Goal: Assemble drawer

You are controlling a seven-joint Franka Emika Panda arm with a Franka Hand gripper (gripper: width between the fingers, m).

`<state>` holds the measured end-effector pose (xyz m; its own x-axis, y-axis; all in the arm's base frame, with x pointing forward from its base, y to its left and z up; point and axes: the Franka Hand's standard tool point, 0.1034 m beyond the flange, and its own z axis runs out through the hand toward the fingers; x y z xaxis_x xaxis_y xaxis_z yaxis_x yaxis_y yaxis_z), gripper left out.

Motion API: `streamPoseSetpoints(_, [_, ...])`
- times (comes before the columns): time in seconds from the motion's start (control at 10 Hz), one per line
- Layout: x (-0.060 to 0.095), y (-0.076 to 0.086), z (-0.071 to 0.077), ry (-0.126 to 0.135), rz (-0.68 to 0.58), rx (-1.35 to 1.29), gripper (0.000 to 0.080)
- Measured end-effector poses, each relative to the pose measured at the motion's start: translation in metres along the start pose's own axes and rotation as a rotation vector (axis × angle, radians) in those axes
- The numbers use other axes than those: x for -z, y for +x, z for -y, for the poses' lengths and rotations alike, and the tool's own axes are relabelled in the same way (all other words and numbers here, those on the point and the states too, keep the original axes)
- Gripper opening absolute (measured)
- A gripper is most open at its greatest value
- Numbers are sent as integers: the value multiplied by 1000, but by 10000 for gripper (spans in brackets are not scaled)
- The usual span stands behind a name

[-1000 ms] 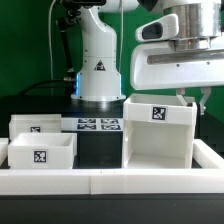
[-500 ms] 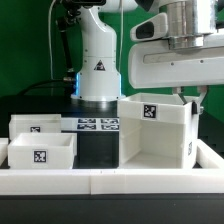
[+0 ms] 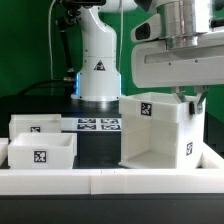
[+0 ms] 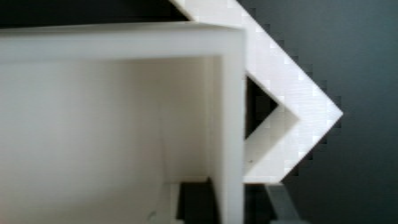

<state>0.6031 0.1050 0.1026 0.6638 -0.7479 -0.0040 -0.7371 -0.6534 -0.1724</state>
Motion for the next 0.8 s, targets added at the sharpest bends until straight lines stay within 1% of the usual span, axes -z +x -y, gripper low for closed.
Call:
streamPoseSetpoints(0.1, [0,1,-1,-2,1,-33,41])
streamPoseSetpoints(0.2, [-1,1,-2,-22,13,-116,41])
streamPoseSetpoints(0.3, [-2,3,0,-34,20,-156,41])
streamPoseSetpoints(0.5, [-3,13,5,-29,32,-304,41])
streamPoseSetpoints(0.6, [-4,15,7,-29,34,-329,41])
streamPoseSetpoints(0.8, [-5,21,10,-20,43,-479,41])
